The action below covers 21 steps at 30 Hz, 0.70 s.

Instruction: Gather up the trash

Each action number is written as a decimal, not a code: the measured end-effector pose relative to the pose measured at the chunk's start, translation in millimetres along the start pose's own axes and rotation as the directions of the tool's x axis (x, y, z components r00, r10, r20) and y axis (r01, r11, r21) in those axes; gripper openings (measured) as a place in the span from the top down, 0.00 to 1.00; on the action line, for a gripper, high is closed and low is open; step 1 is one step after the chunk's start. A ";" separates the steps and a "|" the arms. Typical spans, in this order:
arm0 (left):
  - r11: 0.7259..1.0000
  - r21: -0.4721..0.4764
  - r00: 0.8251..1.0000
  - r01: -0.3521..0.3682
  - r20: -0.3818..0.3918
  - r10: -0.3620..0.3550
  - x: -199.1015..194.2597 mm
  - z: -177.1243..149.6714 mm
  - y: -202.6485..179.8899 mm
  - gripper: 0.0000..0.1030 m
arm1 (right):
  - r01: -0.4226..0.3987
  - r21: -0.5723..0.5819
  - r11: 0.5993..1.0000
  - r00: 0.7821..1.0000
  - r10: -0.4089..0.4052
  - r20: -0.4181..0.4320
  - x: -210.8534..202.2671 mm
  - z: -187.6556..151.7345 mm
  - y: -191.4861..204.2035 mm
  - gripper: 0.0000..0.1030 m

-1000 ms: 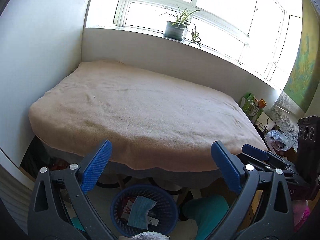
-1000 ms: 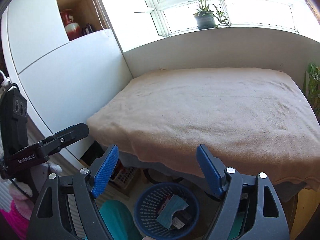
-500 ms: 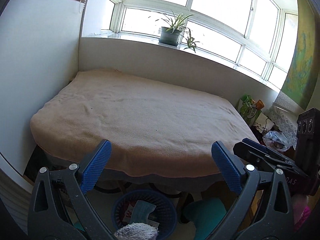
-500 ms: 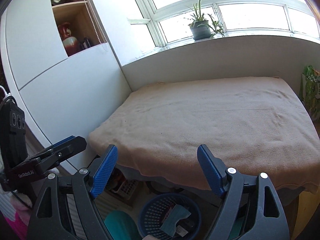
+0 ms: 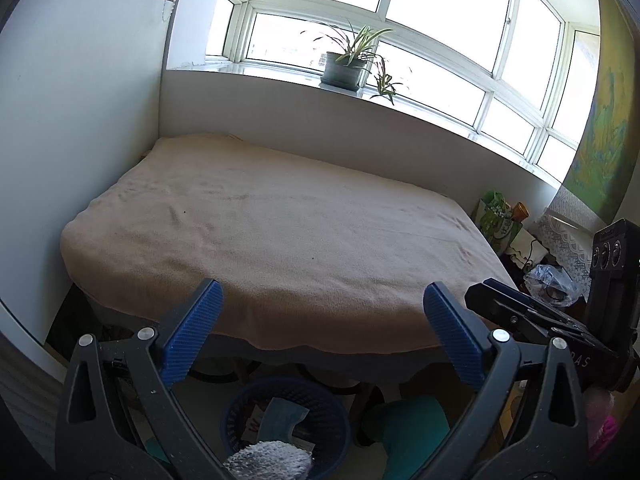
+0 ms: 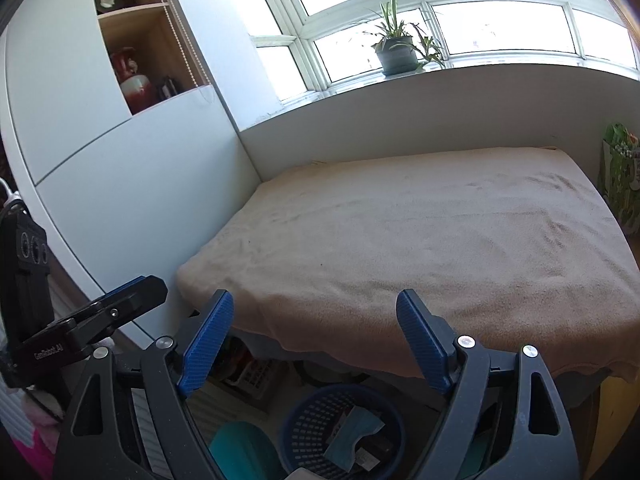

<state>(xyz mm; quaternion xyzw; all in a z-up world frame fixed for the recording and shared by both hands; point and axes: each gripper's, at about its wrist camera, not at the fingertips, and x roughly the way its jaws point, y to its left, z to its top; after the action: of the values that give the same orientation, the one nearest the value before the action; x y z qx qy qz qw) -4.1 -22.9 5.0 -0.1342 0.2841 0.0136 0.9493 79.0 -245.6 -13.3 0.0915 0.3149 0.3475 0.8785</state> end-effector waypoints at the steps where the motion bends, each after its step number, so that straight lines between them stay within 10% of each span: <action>1: 1.000 -0.001 1.000 -0.001 0.000 0.001 -0.1 0.0 0.0 0.01 | 0.000 0.000 1.000 1.000 0.000 0.000 -0.1 0.2 -0.1 0.19; 21: 0.999 -0.042 1.000 -0.027 -0.003 0.027 -2.0 1.1 8.1 0.01 | 0.005 0.001 1.000 1.000 -0.005 -0.022 4.7 -0.3 3.3 0.19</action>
<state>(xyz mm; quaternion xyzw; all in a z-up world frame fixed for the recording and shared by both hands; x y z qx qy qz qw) -6.1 -14.7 5.0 -0.1501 0.2865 0.0322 0.9457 79.6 -240.1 -14.6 0.0874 0.3250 0.3459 0.8758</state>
